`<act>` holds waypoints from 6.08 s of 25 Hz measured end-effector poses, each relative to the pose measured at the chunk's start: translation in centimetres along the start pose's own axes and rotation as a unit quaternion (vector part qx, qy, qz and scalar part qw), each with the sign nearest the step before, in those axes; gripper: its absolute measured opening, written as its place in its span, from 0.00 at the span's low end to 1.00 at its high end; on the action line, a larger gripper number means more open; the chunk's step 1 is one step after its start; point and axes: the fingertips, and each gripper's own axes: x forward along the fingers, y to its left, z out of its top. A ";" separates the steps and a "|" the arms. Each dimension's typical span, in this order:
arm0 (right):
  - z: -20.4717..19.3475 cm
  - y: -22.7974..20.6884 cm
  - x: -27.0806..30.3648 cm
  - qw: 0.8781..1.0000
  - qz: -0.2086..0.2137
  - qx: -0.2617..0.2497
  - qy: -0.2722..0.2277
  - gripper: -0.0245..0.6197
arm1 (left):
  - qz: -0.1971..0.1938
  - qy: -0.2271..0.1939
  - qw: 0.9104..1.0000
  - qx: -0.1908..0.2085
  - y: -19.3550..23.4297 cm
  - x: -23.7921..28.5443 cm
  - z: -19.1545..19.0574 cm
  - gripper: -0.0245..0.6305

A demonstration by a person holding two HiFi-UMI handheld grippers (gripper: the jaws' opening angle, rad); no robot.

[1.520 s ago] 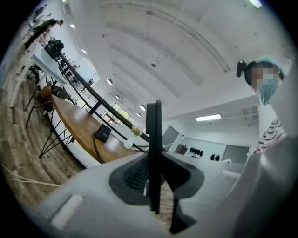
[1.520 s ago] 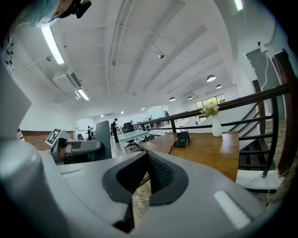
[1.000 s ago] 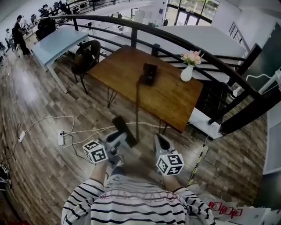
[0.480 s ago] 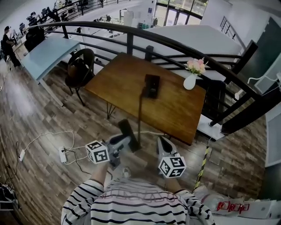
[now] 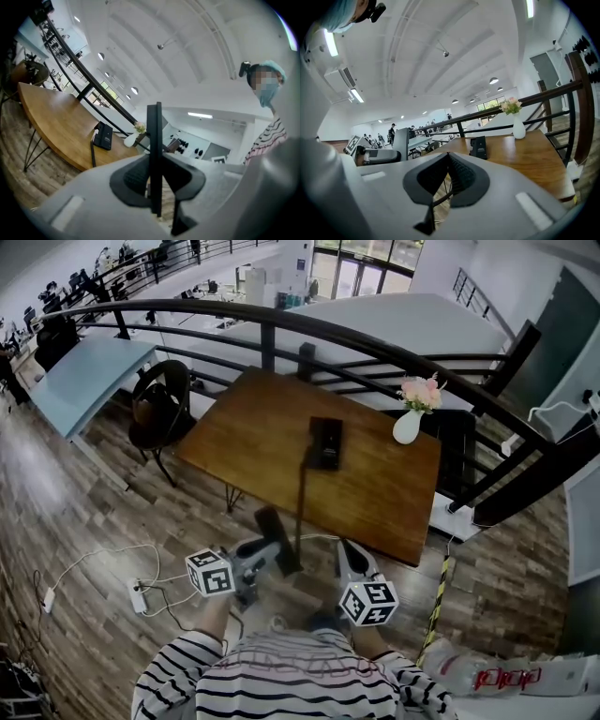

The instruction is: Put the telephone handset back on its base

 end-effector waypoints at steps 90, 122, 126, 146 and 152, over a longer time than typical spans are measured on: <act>7.5 -22.5 33.8 0.987 -0.142 0.053 0.049 0.04 | -0.125 0.244 0.952 -0.133 39.3 32.5 12.3 0.15; 6.4 -22.4 33.2 0.984 -0.160 0.060 0.056 0.04 | -0.110 0.257 0.945 -0.169 41.5 33.8 10.1 0.15; 6.3 -22.2 33.3 0.983 -0.162 0.060 0.057 0.04 | -0.114 0.256 0.944 -0.174 41.7 33.7 10.3 0.16; 5.8 -21.8 32.8 0.984 -0.157 0.062 0.055 0.04 | -0.051 0.254 0.956 -0.139 42.9 32.0 10.2 0.19; 5.8 -21.5 33.1 0.986 -0.146 0.059 0.057 0.04 | -0.034 0.224 0.964 -0.141 43.1 31.1 10.8 0.18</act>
